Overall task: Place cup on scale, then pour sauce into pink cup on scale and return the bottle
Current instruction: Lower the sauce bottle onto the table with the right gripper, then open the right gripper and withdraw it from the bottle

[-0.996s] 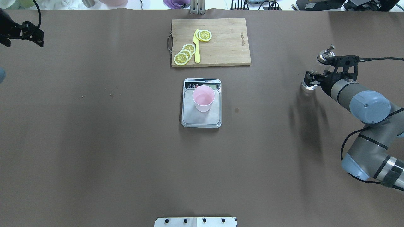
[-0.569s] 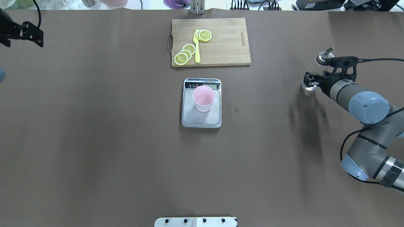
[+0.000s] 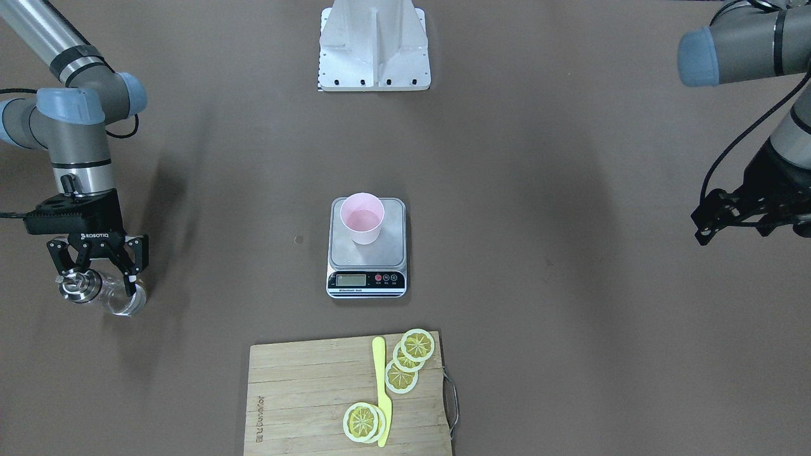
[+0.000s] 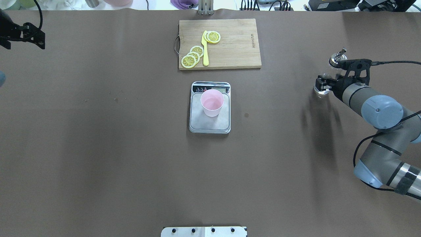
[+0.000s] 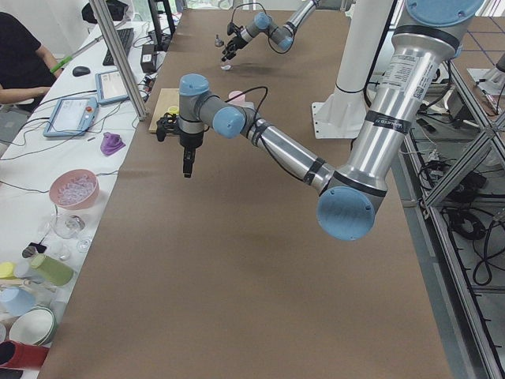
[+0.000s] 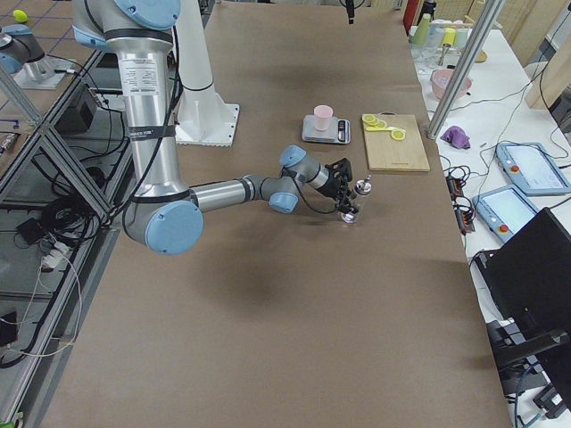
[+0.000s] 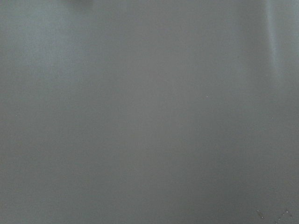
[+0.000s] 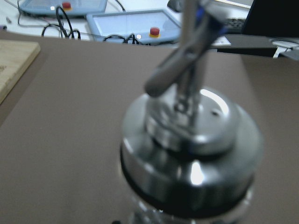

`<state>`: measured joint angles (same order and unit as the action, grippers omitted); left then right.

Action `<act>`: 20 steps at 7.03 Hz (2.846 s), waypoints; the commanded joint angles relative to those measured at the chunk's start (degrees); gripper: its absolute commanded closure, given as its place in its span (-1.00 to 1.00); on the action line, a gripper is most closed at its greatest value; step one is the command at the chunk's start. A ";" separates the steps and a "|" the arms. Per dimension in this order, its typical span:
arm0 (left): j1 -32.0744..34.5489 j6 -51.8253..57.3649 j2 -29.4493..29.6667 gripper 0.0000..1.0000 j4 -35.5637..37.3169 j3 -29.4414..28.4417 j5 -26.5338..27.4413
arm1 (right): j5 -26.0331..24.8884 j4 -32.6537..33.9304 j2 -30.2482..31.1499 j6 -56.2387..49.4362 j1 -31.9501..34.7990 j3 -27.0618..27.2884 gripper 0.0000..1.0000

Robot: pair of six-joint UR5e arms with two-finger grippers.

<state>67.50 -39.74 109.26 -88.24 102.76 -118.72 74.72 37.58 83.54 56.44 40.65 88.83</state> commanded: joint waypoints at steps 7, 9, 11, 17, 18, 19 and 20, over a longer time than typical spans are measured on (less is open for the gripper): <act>0.00 -0.07 -0.45 -0.98 0.00 0.16 0.07 | 0.51 -0.41 3.54 -0.72 0.22 3.08 -1.00; 0.00 -0.07 -0.45 -0.98 0.00 0.33 0.07 | 0.33 -0.32 8.72 0.07 -0.74 9.05 -1.00; 0.00 -0.07 -0.54 -0.98 0.00 0.33 0.07 | 2.08 -0.23 14.17 0.07 -1.45 15.45 -1.00; 5.33 10.24 -2.56 -0.98 0.52 -3.60 -0.72 | 53.79 12.78 17.63 -24.24 36.27 22.88 -1.00; 7.62 13.17 -2.74 -0.98 0.70 -4.75 -1.68 | 57.51 22.26 15.80 -29.49 39.39 23.05 -1.00; 10.86 19.20 -5.61 -0.98 0.62 -5.29 -7.52 | 59.12 29.49 14.13 -32.24 40.03 22.79 -1.00; 14.12 27.27 -7.82 -0.98 0.70 -5.81 -9.75 | 58.61 37.83 13.50 -37.75 39.34 22.70 -1.00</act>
<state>77.96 -20.66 103.94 -87.61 97.66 -125.03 132.53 65.88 98.21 24.56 79.69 111.70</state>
